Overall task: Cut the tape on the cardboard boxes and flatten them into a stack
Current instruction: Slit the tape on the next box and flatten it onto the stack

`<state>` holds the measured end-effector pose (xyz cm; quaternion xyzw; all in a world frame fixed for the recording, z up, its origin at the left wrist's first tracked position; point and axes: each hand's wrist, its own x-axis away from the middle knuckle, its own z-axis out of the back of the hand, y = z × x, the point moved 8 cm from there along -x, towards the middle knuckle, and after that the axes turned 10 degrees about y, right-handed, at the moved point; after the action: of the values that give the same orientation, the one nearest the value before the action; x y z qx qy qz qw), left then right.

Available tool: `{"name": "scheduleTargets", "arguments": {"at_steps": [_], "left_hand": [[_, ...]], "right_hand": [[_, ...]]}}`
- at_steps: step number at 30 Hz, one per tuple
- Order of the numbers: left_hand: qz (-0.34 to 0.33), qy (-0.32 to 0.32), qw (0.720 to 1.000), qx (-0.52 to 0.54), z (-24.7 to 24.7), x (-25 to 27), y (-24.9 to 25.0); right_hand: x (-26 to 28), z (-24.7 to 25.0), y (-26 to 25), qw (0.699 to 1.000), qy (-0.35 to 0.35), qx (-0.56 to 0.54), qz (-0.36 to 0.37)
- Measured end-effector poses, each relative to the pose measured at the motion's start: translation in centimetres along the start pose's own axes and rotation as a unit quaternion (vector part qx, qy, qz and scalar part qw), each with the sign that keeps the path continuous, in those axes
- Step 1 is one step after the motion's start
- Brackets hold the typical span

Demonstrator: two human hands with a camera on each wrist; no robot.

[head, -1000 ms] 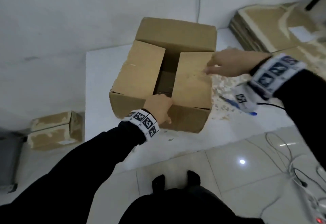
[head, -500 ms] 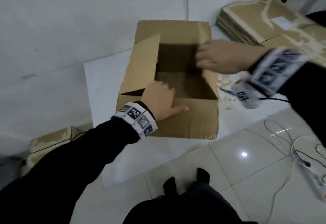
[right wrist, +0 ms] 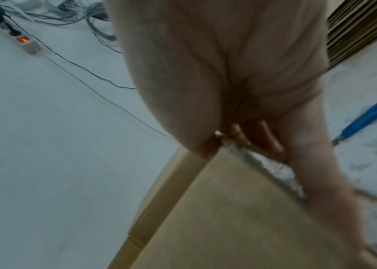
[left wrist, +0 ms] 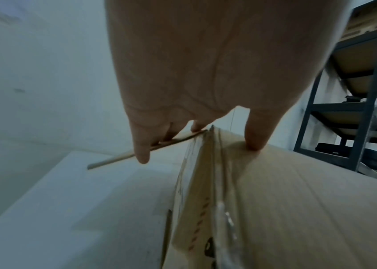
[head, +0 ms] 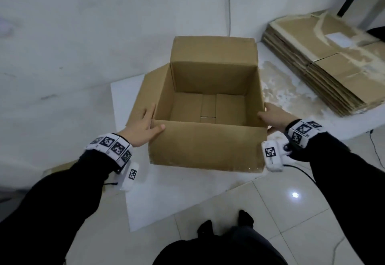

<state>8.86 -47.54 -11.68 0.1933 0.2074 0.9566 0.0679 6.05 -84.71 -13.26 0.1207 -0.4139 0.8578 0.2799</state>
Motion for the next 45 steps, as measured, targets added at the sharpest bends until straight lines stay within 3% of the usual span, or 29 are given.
{"name": "scheduleTargets", "arguments": {"at_steps": [3,5,8,11,15,19,22,24,27,31,35,39,42,45], "left_hand": [[-0.017,-0.014,0.999,0.048,-0.1,-0.3,0.6],[-0.027,-0.012,0.999,0.041,1.4,-0.9,1.3],[-0.045,0.055,0.997,0.019,5.2,-2.2,3.5],[-0.113,0.158,0.981,0.030,8.6,-2.5,8.4],[-0.227,0.237,0.943,0.051,10.6,-1.0,17.8],[-0.318,0.201,0.924,0.071,9.2,-0.5,24.8],[-0.299,0.162,0.937,0.081,7.8,-1.1,26.4],[-0.284,0.158,0.946,-0.017,6.9,-1.5,26.8],[-0.251,0.087,0.948,-0.178,5.1,-2.7,25.7],[-0.215,0.017,0.947,-0.239,4.3,-2.8,23.7],[-0.175,0.002,0.958,-0.228,4.7,-1.6,21.1],[-0.144,0.000,0.972,-0.185,4.7,-0.7,18.5],[-0.140,0.002,0.976,-0.167,4.6,0.3,18.5],[-0.126,0.014,0.974,-0.188,4.5,1.0,19.0]], "right_hand": [[0.6,0.4,-0.1,0.996,-0.024,-0.085,-0.009],[1.6,1.5,-0.9,0.990,0.007,-0.140,-0.002],[3.6,3.1,-1.8,0.975,0.094,-0.196,0.033],[5.9,3.2,-1.5,0.950,0.217,-0.199,0.109],[7.9,-3.8,0.2,0.939,0.264,-0.172,0.141],[8.5,-9.8,1.1,0.951,0.259,-0.121,0.116],[9.8,-12.1,0.6,0.949,0.239,-0.089,0.185],[11.0,-13.5,0.8,0.947,0.185,-0.084,0.247],[12.4,-13.9,2.1,0.945,0.116,-0.110,0.284],[11.3,-8.2,4.2,0.933,0.183,-0.183,0.249],[8.7,-4.5,4.6,0.957,0.093,-0.173,0.215],[4.9,-2.1,4.2,0.945,0.033,-0.299,0.129],[3.0,-2.1,2.3,0.965,-0.019,-0.238,0.110],[2.7,1.5,-1.4,0.931,0.016,-0.332,0.150]]}}
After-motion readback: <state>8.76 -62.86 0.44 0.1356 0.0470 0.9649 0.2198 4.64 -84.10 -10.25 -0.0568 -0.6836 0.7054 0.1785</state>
